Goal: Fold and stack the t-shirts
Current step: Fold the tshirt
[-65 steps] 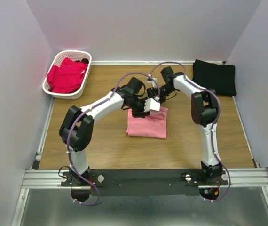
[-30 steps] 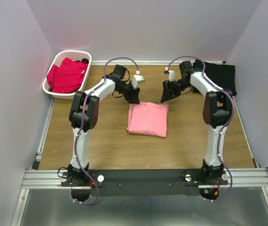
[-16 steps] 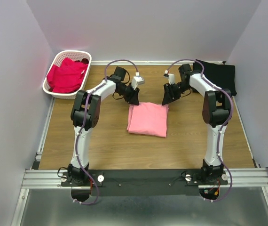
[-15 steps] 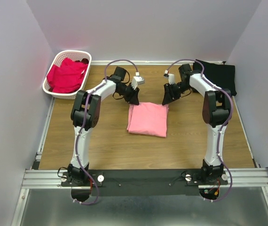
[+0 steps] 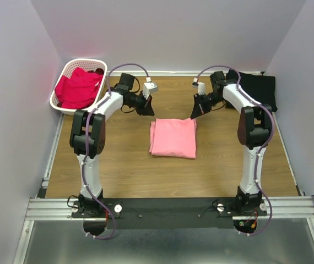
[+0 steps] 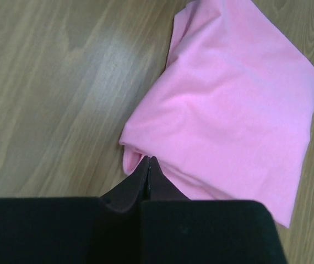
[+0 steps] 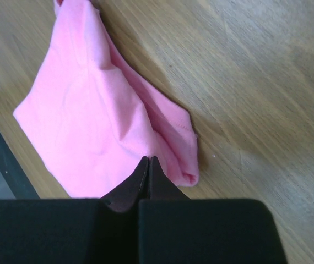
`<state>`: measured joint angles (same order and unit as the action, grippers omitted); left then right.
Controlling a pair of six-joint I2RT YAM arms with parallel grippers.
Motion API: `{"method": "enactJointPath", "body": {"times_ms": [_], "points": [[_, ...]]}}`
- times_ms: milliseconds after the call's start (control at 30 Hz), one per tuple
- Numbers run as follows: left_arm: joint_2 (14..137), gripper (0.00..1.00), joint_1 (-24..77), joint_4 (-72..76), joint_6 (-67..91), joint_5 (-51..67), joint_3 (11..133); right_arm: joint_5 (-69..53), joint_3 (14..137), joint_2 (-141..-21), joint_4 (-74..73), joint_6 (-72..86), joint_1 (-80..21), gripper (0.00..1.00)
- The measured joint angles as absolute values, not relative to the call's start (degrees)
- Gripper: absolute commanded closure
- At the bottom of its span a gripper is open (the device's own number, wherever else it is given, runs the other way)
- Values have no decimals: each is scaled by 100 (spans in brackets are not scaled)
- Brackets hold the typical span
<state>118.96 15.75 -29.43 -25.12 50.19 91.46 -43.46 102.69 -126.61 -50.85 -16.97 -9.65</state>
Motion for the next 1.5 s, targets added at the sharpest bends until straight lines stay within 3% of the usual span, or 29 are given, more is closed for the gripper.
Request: {"method": "enactJointPath", "body": {"times_ms": [33, 133, 467, 900, 1000, 1133, 1233, 1500], "points": [[11821, 68, 1535, -2934, -2521, 5019, 9142, -4357, 10298, -12639, -5081, -1686, -965, 100], [11775, 45, 1500, -2775, -2397, 5009, 9144, -4364, 10374, -12599, -5078, -1653, -965, 99], [12444, 44, 1562, -2388, -1632, 5015, 9426, -4364, 10353, -12599, -5085, -1658, -965, 99], [12967, 50, 1588, -2300, -950, 5131, 9544, -4364, 10353, -12602, -5085, -1662, -965, 99], [12973, 59, 1588, -2300, -864, 5172, 9539, -4364, 10353, -12602, -5085, -1662, -965, 99], [12973, 86, 1588, -2261, -799, 5251, 9511, -4364, 10353, -12602, -5085, -1662, -965, 99], [12964, 100, 1581, -2198, -740, 5319, 9430, -4364, 10346, -12602, -5083, -1669, -965, 100], [12357, 100, 1402, -2191, -709, 5404, 8991, -4359, 10331, -12602, -5085, -1699, -965, 99]]}}
